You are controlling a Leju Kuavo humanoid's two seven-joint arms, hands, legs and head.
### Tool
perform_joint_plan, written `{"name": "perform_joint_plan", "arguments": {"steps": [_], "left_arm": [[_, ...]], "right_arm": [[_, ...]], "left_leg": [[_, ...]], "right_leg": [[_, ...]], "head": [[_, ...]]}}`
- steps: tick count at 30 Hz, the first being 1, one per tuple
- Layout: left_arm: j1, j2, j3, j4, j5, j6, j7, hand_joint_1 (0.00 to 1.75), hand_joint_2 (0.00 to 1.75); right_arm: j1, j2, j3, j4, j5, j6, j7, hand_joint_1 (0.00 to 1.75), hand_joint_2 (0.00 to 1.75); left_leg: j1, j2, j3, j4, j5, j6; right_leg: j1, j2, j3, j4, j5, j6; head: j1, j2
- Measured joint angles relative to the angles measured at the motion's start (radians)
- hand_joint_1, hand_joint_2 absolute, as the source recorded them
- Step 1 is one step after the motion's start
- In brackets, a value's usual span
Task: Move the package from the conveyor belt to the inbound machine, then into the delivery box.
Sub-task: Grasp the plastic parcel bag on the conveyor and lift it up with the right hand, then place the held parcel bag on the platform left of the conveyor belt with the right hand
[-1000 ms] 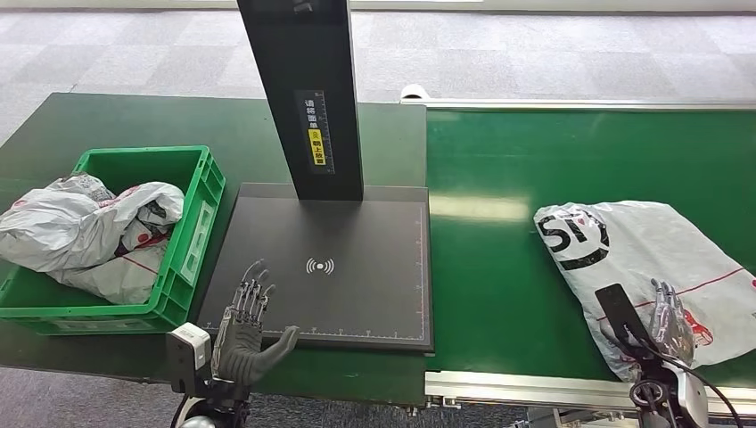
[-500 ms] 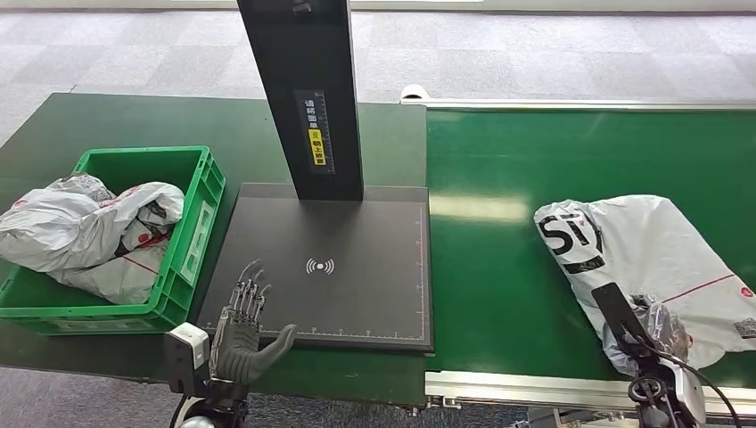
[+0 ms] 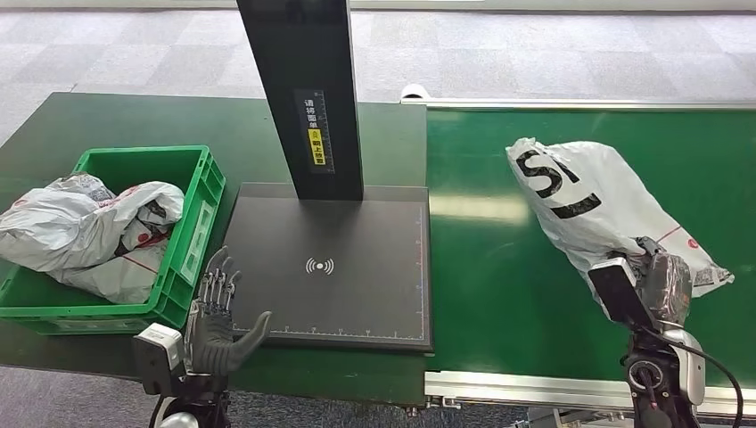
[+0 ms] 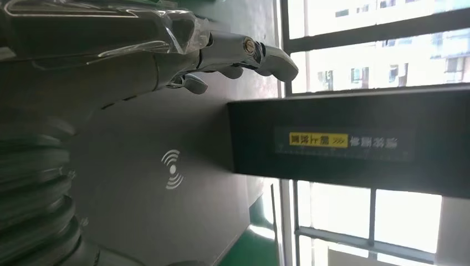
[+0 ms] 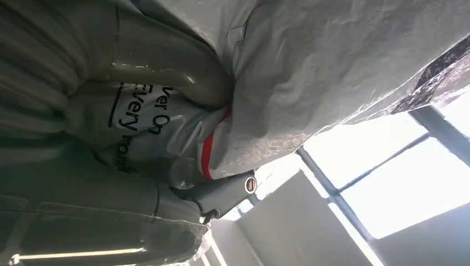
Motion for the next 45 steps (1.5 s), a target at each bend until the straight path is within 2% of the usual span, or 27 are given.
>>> {"name": "perform_joint_plan", "arguments": {"steps": [4, 9, 17, 25, 29, 36, 45], "left_arm": [[-0.007, -0.001, 0.046, -0.027, -0.011, 0.006, -0.011, 0.0, 1.75], [-0.028, -0.008, 0.088, -0.041, -0.028, 0.003, -0.016, 0.0, 1.75], [-0.067, -0.024, 0.117, -0.042, -0.04, -0.004, -0.014, 0.0, 1.75], [-0.074, -0.033, 0.136, -0.043, -0.047, 0.002, -0.012, 0.0, 1.75], [-0.074, -0.04, 0.144, -0.043, -0.051, 0.006, -0.007, 0.0, 1.75], [-0.074, -0.05, 0.158, -0.043, -0.067, 0.008, 0.007, 0.0, 1.75], [-0.071, -0.053, 0.167, -0.043, -0.082, 0.004, 0.01, 0.0, 1.75]], "right_arm": [[0.01, 0.012, 0.095, -0.159, -0.02, 0.023, -0.006, 1.75, 1.75], [0.006, 0.043, 0.215, -0.234, -0.031, 0.087, -0.012, 1.75, 1.75], [-0.015, 0.127, 0.434, -0.213, -0.025, 0.181, 0.008, 1.75, 1.75], [-0.033, 0.191, 0.608, -0.076, -0.034, 0.256, -0.008, 1.75, 1.75], [-0.048, 0.221, 0.69, -0.003, -0.035, 0.278, -0.011, 0.0, 1.75], [-0.087, 0.253, 0.776, 0.103, -0.05, 0.292, 0.016, 0.0, 1.75], [-0.105, 0.255, 0.784, 0.128, -0.155, 0.282, 0.004, 0.0, 1.75]], "left_leg": [[0.0, 0.0, 0.0, 0.0, 0.001, 0.0], [0.0, 0.0, 0.001, 0.0, 0.001, 0.0], [0.001, 0.0, 0.001, 0.0, 0.001, 0.0], [0.001, 0.0, 0.001, 0.0, 0.001, 0.0], [0.001, 0.0, 0.001, 0.0, 0.001, 0.0], [0.001, 0.0, 0.001, 0.0, 0.001, 0.0], [0.001, -0.001, 0.001, 0.0, 0.001, 0.0]], "right_leg": [[0.0, 0.0, 0.0, 0.0, 0.0, 0.0], [0.0, 0.0, 0.001, 0.0, 0.0, 0.0], [0.001, 0.0, 0.001, 0.0, 0.0, 0.0], [0.001, 0.0, 0.001, 0.0, 0.0, 0.0], [0.001, 0.0, 0.001, 0.0, 0.0, 0.0], [0.001, 0.0, 0.001, 0.0, 0.0, 0.0], [0.001, 0.0, 0.001, 0.0, 0.0, 0.0]], "head": [[0.0, 0.0], [0.0, 0.0], [0.0, 0.0], [0.0, 0.0], [0.0, 0.0], [0.0, 0.0], [0.0, 0.0]]}}
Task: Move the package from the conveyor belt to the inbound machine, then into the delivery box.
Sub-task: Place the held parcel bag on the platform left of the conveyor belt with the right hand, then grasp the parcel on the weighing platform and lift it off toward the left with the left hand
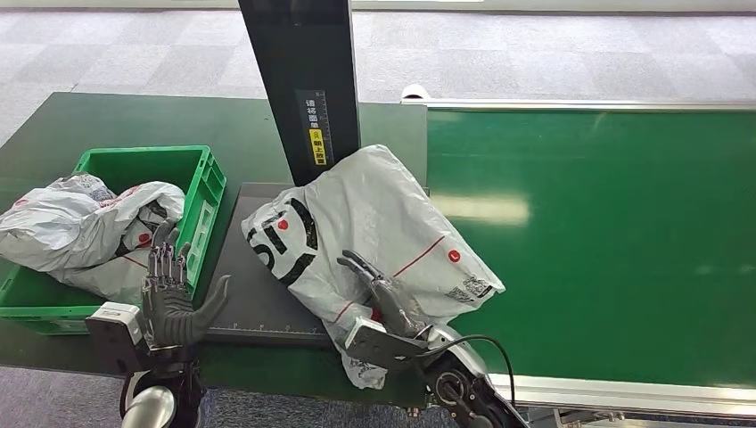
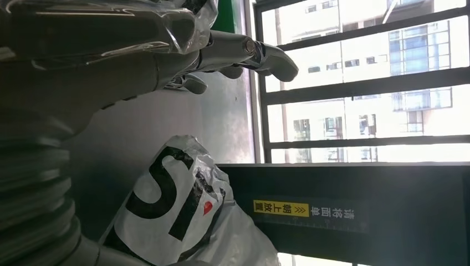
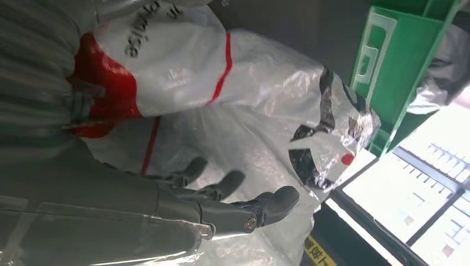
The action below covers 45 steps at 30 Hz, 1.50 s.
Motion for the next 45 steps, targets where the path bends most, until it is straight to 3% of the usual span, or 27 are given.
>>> {"name": "perform_joint_plan", "arguments": {"steps": [6, 9, 16, 23, 30, 31, 32, 34, 35, 36, 45], "left_arm": [[0.01, -0.002, 0.004, -0.009, -0.02, -0.008, 0.0, 0.0, 1.75], [0.016, -0.003, 0.004, -0.014, -0.035, -0.026, 0.004, 0.0, 1.75], [0.021, 0.007, -0.047, 0.01, -0.023, -0.263, 0.167, 0.0, 1.75], [-0.098, 0.013, -0.194, 0.182, -0.163, -0.311, 0.203, 0.0, 1.75], [-0.242, -0.022, -0.318, 0.403, -0.274, -0.259, 0.227, 0.0, 1.75], [-0.265, -0.028, -0.334, 0.434, -0.291, -0.244, 0.228, 0.13, 1.75], [-0.288, -0.035, -0.349, 0.466, -0.306, -0.232, 0.229, 0.47, 1.75], [-0.328, -0.048, -0.376, 0.523, -0.339, -0.205, 0.234, 1.34, 1.75], [-0.346, -0.054, -0.389, 0.548, -0.361, -0.188, 0.237, 1.64, 1.75], [-0.362, -0.058, -0.401, 0.57, -0.388, -0.169, 0.241, 1.75, 1.75], [-0.442, -0.076, -0.486, 0.676, -0.565, -0.079, 0.242, 1.75, 1.75]], "right_arm": [[0.006, -0.02, -0.057, -0.068, -0.09, -0.013, -0.014, 0.0, 1.75], [0.027, -0.028, -0.093, -0.122, -0.171, -0.031, -0.06, 0.0, 1.75], [0.144, -0.055, -0.331, -0.402, -0.495, -0.002, -0.11, 0.0, 1.75], [0.289, -0.055, -0.588, -0.581, -0.555, 0.012, -0.096, 0.0, 1.75], [0.391, -0.034, -0.68, -0.644, -0.527, -0.02, -0.068, 0.0, 1.75], [0.402, -0.032, -0.685, -0.652, -0.528, -0.021, -0.066, 0.0, 1.75], [0.413, -0.03, -0.689, -0.658, -0.532, -0.02, -0.064, 0.0, 1.75], [0.428, -0.028, -0.693, -0.667, -0.543, -0.015, -0.058, 0.0, 1.75], [0.433, -0.028, -0.693, -0.669, -0.548, -0.013, -0.056, 0.0, 1.75], [0.437, -0.028, -0.693, -0.671, -0.55, -0.011, -0.055, 0.0, 1.75], [0.45, -0.028, -0.693, -0.673, -0.583, 0.012, -0.054, 0.0, 1.75]], "left_leg": [[0.0, 0.0, 0.0, 0.0, 0.0, 0.0], [0.0, 0.0, 0.0, 0.0, 0.0, 0.0], [-0.001, -0.001, 0.0, 0.001, 0.0, 0.0], [-0.001, -0.001, 0.0, 0.001, 0.0, 0.0], [-0.001, -0.001, 0.001, 0.001, 0.0, 0.0], [-0.001, -0.001, 0.001, 0.001, 0.0, 0.0], [-0.001, -0.002, 0.0, 0.001, 0.0, 0.0], [-0.001, -0.001, 0.0, 0.001, 0.0, 0.0], [-0.001, -0.001, 0.001, 0.001, 0.0, 0.0], [-0.001, -0.001, 0.001, 0.001, 0.0, 0.0], [-0.001, -0.001, 0.001, 0.001, 0.0, 0.0]], "right_leg": [[0.0, 0.0, 0.0, 0.0, 0.0, 0.0], [0.0, 0.0, 0.0, 0.0, 0.0, 0.0], [-0.001, -0.002, -0.001, -0.001, 0.0, 0.0], [-0.001, -0.002, 0.0, -0.001, 0.0, 0.0], [-0.001, -0.002, 0.0, -0.001, 0.0, 0.0], [-0.001, -0.002, 0.0, -0.001, 0.0, 0.0], [-0.001, -0.003, 0.001, -0.001, 0.0, 0.0], [-0.001, -0.003, 0.001, -0.001, 0.0, 0.0], [-0.001, -0.002, 0.001, -0.001, 0.0, 0.0], [-0.001, -0.002, 0.001, -0.001, 0.0, 0.0], [-0.001, -0.002, 0.001, -0.001, 0.0, 0.0]], "head": [[0.0, 0.0], [0.0, 0.0], [0.0, 0.0], [0.0, 0.0], [0.0, 0.0], [0.0, 0.0], [0.0, 0.0], [0.0, 0.0], [0.0, 0.0], [0.0, 0.0], [0.0, 0.0]]}}
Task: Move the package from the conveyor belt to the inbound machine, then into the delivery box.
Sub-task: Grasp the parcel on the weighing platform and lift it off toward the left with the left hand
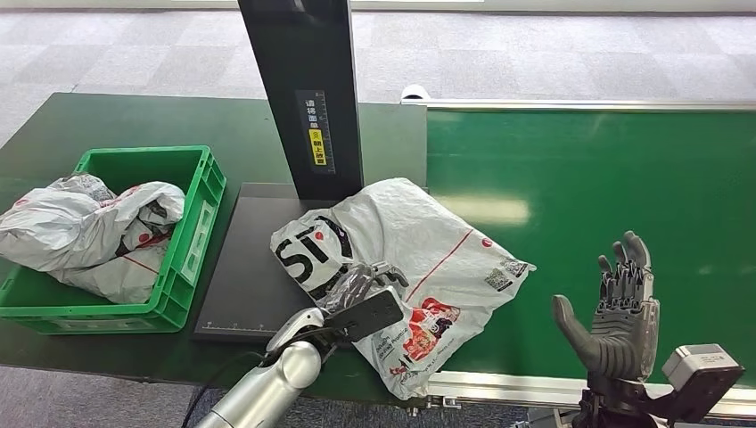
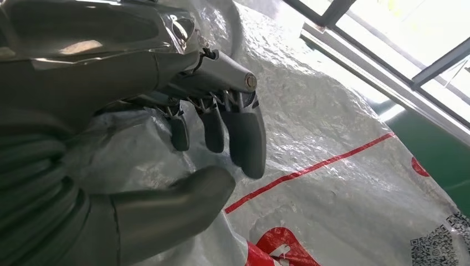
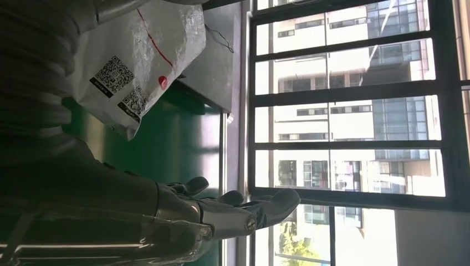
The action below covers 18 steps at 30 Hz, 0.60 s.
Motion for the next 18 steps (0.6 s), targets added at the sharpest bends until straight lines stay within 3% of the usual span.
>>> {"name": "perform_joint_plan", "arguments": {"steps": [7, 11, 18], "left_arm": [[-0.009, 0.005, -0.015, 0.002, -0.112, 0.044, 0.018, 1.75, 1.75], [0.003, 0.012, -0.005, -0.032, -0.085, 0.087, -0.038, 1.75, 1.75], [0.053, 0.049, 0.052, -0.293, -0.011, 0.176, -0.102, 1.75, 1.75]], "right_arm": [[0.009, -0.001, 0.0, -0.001, -0.006, 0.005, -0.007, 0.0, 1.75], [0.013, -0.002, -0.001, -0.006, -0.005, -0.014, -0.011, 0.0, 1.75], [0.031, -0.008, -0.001, -0.015, -0.004, -0.054, -0.019, 0.0, 1.75]], "left_leg": [[0.0, 0.0, 0.0, 0.0, 0.0, 0.0], [0.0, 0.0, 0.0, 0.0, 0.0, 0.0], [0.0, 0.0, -0.001, 0.0, 0.0, 0.0]], "right_leg": [[0.0, 0.0, 0.0, 0.0, 0.0, 0.0], [0.0, 0.0, 0.0, 0.0, 0.0, 0.0], [0.0, 0.0, 0.0, 0.0, 0.0, 0.0]], "head": [[0.0, 0.0], [0.0, 0.0], [0.0, 0.0]]}}
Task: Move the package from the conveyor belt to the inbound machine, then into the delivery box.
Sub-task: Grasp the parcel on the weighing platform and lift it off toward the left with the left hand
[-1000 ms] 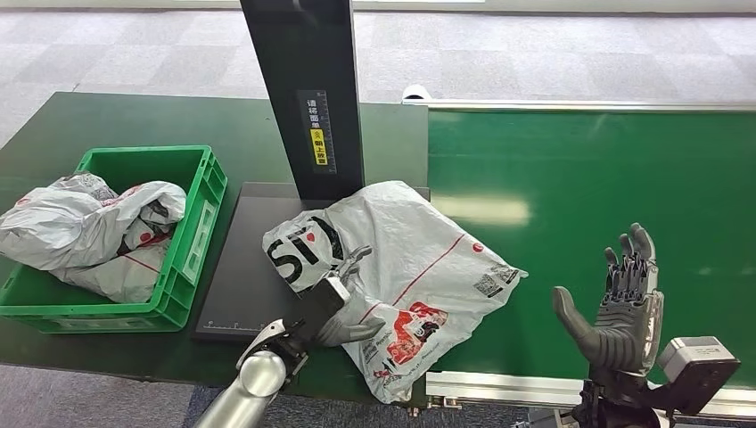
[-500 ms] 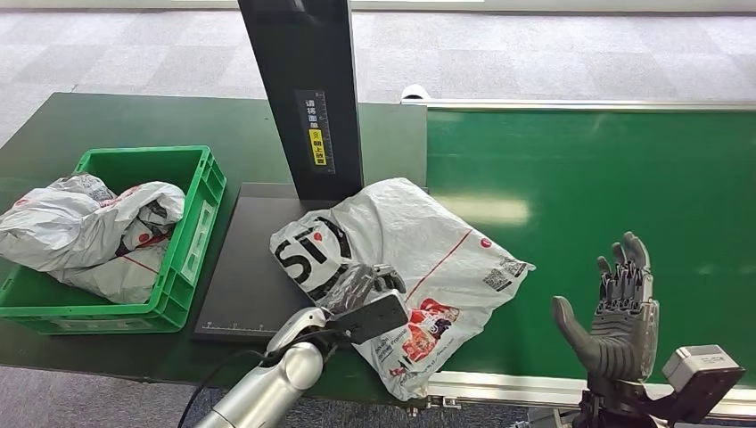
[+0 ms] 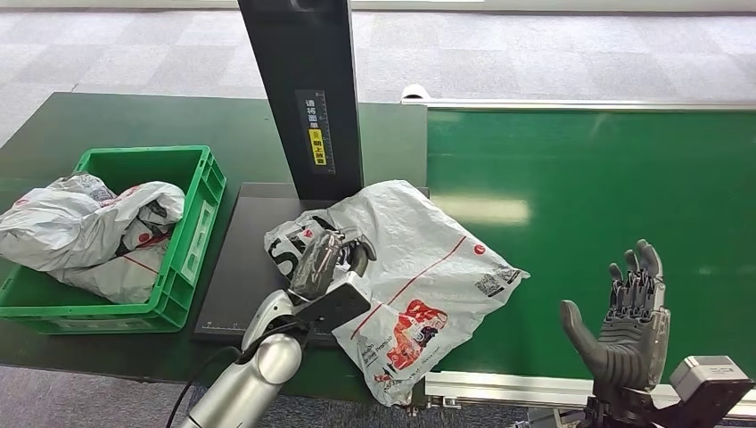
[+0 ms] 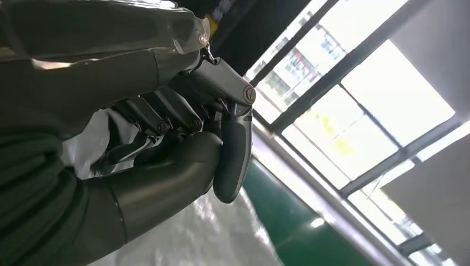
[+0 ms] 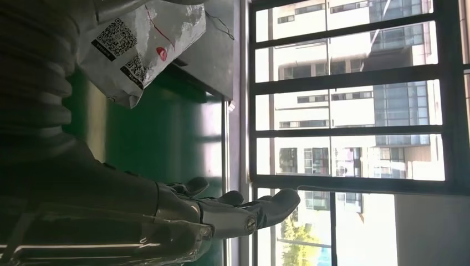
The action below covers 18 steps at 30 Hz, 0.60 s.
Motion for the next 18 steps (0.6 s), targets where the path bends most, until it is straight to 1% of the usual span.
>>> {"name": "perform_joint_plan", "arguments": {"steps": [4, 7, 9, 12, 13, 14, 16, 17, 18], "left_arm": [[0.008, 0.029, 0.044, -0.181, 0.016, 0.034, -0.013, 1.75, 1.75], [0.015, 0.048, 0.078, -0.283, 0.031, 0.044, -0.018, 1.75, 1.75], [0.019, 0.06, 0.095, -0.328, 0.047, 0.02, -0.011, 1.75, 1.75], [0.024, 0.074, 0.105, -0.357, 0.063, -0.021, 0.004, 1.75, 1.75], [0.025, 0.077, 0.106, -0.362, 0.064, -0.025, 0.004, 1.68, 1.75], [0.026, 0.08, 0.107, -0.366, 0.065, -0.027, 0.005, 1.36, 1.75], [0.027, 0.084, 0.11, -0.373, 0.067, -0.032, 0.005, 0.49, 1.75], [0.027, 0.086, 0.11, -0.375, 0.07, -0.042, 0.01, 0.12, 1.75], [0.027, 0.088, 0.11, -0.376, 0.074, -0.061, 0.019, 0.0, 1.75]], "right_arm": [[0.003, -0.007, 0.0, 0.0, -0.003, -0.013, -0.006, 0.0, 1.75], [0.003, -0.011, 0.0, 0.0, -0.004, -0.02, -0.01, 0.0, 1.75], [0.002, -0.014, 0.0, 0.0, -0.005, -0.021, -0.011, 0.0, 1.75], [0.0, -0.018, 0.0, 0.0, -0.007, -0.021, -0.012, 0.0, 1.75], [0.0, -0.019, 0.0, 0.0, -0.008, -0.021, -0.013, 0.0, 1.75], [-0.001, -0.02, 0.0, 0.0, -0.008, -0.021, -0.013, 0.0, 1.75], [-0.001, -0.021, 0.0, 0.001, -0.008, -0.021, -0.014, 0.0, 1.75], [-0.001, -0.022, 0.0, 0.001, -0.008, -0.021, -0.014, 0.0, 1.75], [-0.002, -0.022, 0.0, 0.001, -0.008, -0.021, -0.014, 0.0, 1.75]], "left_leg": [[0.0, 0.0, 0.0, 0.0, 0.0, 0.0], [0.0, 0.0, 0.0, 0.0, 0.0, 0.0], [0.0, 0.0, 0.0, 0.0, 0.0, 0.0], [0.0, 0.0, 0.0, 0.0, 0.0, 0.0], [0.0, 0.0, 0.0, 0.0, 0.0, 0.0], [0.0, 0.0, 0.0, 0.0, 0.0, 0.0], [0.0, 0.0, 0.0, 0.0, 0.0, 0.0], [0.0, 0.0, 0.0, 0.0, 0.0, 0.0], [0.0, 0.0, 0.0, 0.0, 0.0, 0.0]], "right_leg": [[0.0, 0.0, 0.0, 0.0, 0.0, 0.0], [0.0, 0.0, 0.0, 0.0, 0.0, 0.0], [0.0, 0.0, 0.0, 0.0, 0.0, 0.0], [0.0, 0.0, 0.001, 0.0, 0.0, 0.0], [0.0, 0.0, 0.001, 0.0, 0.0, 0.0], [0.0, 0.0, 0.0, 0.0, 0.0, 0.0], [0.0, 0.0, 0.0, 0.0, 0.0, 0.0], [0.0, 0.0, 0.0, 0.0, 0.0, 0.0], [0.0, 0.0, 0.0, 0.0, 0.0, 0.0]], "head": [[0.0, 0.0], [0.0, 0.0], [0.0, 0.0], [0.0, 0.0], [0.0, 0.0], [0.0, 0.0], [0.0, 0.0], [0.0, 0.0], [0.0, 0.0]]}}
